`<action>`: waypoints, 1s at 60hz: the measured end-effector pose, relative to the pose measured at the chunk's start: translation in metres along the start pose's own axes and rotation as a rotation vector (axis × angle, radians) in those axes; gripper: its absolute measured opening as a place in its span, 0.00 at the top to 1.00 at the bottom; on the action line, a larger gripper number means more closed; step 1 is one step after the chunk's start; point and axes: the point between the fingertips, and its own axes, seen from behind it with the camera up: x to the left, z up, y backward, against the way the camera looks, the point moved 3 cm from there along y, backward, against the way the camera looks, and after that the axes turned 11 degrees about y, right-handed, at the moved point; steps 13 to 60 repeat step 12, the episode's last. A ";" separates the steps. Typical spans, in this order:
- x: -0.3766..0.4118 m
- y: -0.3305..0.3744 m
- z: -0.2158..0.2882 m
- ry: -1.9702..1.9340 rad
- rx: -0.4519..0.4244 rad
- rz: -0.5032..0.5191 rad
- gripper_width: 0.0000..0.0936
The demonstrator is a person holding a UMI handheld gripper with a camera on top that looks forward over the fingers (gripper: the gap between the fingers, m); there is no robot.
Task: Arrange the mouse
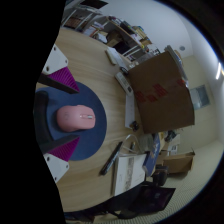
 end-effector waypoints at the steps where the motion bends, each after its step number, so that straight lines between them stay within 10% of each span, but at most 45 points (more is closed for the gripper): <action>1: -0.001 0.007 -0.001 -0.003 -0.002 0.001 0.10; 60: -0.036 0.087 -0.023 -0.030 -0.025 -0.052 0.10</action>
